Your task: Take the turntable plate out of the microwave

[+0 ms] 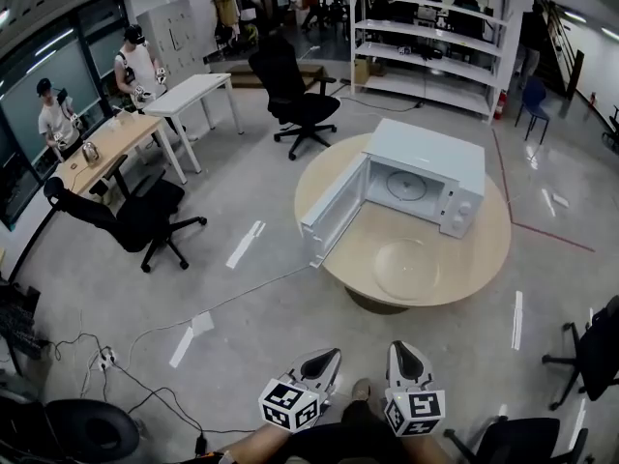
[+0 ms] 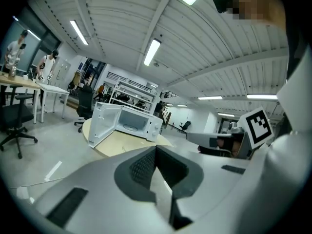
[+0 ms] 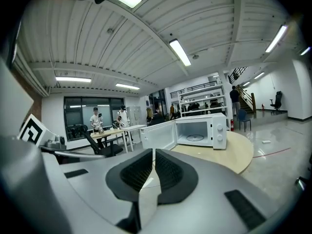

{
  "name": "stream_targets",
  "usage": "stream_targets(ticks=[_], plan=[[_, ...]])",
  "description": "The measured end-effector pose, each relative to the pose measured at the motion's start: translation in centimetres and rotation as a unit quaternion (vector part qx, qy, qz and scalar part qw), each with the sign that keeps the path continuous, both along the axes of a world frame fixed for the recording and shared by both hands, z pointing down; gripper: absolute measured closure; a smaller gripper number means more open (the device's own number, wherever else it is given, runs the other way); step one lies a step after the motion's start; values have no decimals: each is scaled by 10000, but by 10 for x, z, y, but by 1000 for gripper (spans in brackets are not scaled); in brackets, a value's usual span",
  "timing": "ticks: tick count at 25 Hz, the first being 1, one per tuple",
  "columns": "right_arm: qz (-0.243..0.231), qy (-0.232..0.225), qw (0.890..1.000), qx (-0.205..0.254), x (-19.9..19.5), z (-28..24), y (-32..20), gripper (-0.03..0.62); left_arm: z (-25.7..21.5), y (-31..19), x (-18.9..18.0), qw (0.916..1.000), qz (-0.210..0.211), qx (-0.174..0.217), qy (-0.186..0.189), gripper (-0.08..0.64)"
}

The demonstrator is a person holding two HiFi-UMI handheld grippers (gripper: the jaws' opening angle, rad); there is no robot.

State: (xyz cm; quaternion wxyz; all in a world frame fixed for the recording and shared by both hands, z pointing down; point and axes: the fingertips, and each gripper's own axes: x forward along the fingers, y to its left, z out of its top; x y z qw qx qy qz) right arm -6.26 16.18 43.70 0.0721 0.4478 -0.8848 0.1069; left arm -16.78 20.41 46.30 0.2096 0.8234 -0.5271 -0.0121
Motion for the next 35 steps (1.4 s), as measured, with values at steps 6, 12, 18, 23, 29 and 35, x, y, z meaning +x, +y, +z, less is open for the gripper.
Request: stream_targets(ticks=[6,12,18,23,29,35], plan=[[156,115,9998,45,1,-1,86,560,-12,75,13,9982,523,82,269,514],[378,121,9992,39,9,-9,160,560,-17,152,27,9963,811,150,-238,514],[441,135,9989,64,21,-25,212,560,-41,198,40,9953,764,369,-466,514],[347,98,9992,182,33,-42,239,560,-63,229,48,9952,592,529,-568,514],[42,18,9995,301,66,-51,266,560,-68,263,84,9960,287,580,-620,514],[-211,73,9984,526,125,-55,305,560,-58,303,145,9961,-10,553,-690,514]])
